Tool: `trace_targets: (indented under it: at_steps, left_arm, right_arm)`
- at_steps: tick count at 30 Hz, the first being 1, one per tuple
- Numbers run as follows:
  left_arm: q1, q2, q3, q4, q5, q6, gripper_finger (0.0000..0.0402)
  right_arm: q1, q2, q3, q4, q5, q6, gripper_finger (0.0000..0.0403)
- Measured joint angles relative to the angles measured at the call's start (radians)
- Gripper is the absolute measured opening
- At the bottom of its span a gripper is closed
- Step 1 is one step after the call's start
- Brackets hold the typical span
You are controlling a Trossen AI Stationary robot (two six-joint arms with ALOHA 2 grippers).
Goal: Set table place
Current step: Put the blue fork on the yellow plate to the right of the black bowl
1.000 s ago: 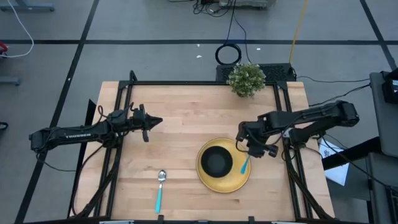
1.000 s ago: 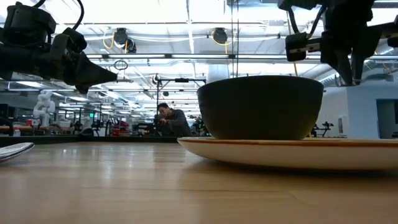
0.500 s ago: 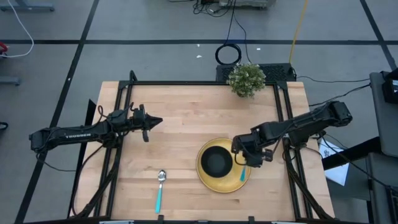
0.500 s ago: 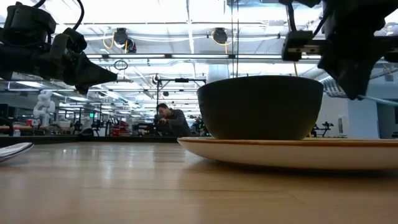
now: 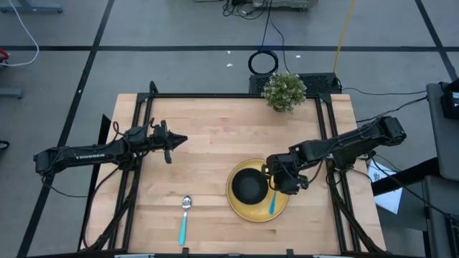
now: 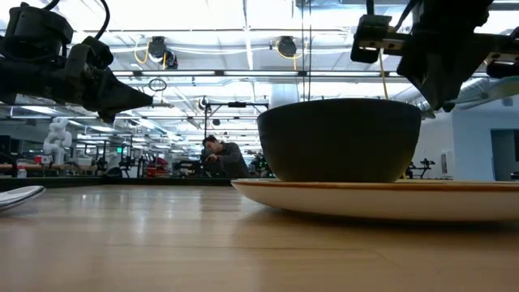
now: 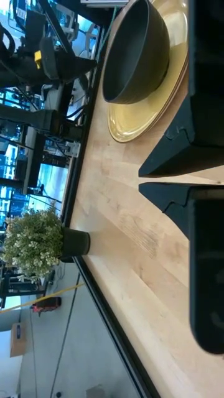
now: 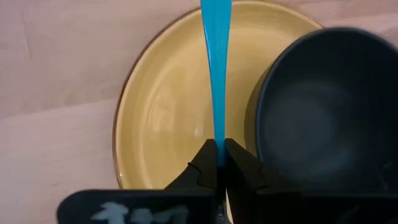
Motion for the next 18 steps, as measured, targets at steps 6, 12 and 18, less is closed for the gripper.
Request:
trace_targets:
  at_steps: [6,12,18]
  left_arm:
    - [0.0,0.0,0.0,-0.025,0.001,0.009,0.0028]
    - [0.0,0.0,0.0,-0.041,0.012,0.01,0.0028]
    - [0.0,0.0,0.0,-0.046,0.027,0.013,0.0028]
  right_arm:
    - [0.0,0.039,0.0,0.011,-0.03,0.018,0.0001]
    - [-0.004,0.113,0.0,0.018,-0.048,0.014,0.0001]
    - [-0.01,0.128,0.0,0.067,-0.056,0.021,0.0001]
